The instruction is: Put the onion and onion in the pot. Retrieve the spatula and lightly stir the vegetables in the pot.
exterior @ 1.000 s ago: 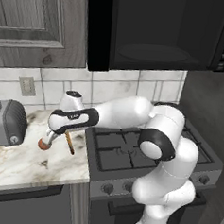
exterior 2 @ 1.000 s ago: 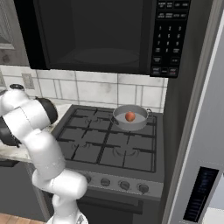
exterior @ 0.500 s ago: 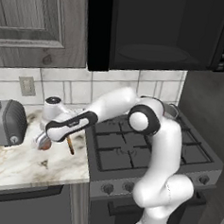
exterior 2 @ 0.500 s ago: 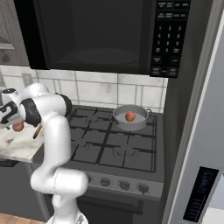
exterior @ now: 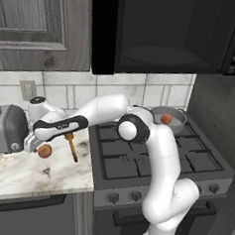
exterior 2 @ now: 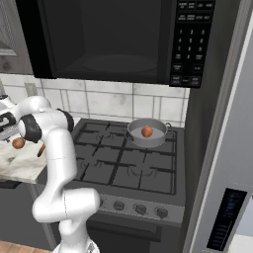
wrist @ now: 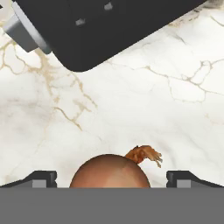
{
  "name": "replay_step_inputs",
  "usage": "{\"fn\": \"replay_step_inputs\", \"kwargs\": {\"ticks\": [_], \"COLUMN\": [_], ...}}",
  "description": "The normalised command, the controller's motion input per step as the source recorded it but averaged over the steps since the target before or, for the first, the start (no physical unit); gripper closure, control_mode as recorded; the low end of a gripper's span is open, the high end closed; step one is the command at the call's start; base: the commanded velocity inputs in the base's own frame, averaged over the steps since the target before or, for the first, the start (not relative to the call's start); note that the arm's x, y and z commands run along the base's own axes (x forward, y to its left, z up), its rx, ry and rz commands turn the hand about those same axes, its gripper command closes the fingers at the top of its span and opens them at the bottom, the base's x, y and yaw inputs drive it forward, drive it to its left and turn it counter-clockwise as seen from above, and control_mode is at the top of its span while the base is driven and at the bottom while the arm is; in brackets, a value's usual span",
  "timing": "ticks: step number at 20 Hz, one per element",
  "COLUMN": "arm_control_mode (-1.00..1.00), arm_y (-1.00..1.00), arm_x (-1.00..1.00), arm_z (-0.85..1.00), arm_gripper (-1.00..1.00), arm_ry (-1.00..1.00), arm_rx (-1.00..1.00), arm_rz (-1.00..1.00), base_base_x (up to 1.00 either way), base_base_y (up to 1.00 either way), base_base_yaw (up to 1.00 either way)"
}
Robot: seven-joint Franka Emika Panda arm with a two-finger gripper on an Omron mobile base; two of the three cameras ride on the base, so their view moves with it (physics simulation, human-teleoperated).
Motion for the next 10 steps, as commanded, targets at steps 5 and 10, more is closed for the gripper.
{"fn": "replay_step_inputs", "kwargs": {"ticks": [5, 10], "arm_control_mode": [-1.00, -1.00], "arm_y": [0.00, -0.01], "arm_x": [0.10, -0.03], "arm_z": [-0.15, -0.19], "arm_gripper": [-1.00, -1.00], "arm_ry": [0.03, 0.02], "arm_rx": [-0.03, -0.03], "arm_rz": [0.00, 0.00], "base_base_x": [0.00, 0.00], "base_base_y": [0.00, 0.00], "base_base_yaw": [0.00, 0.00]}}
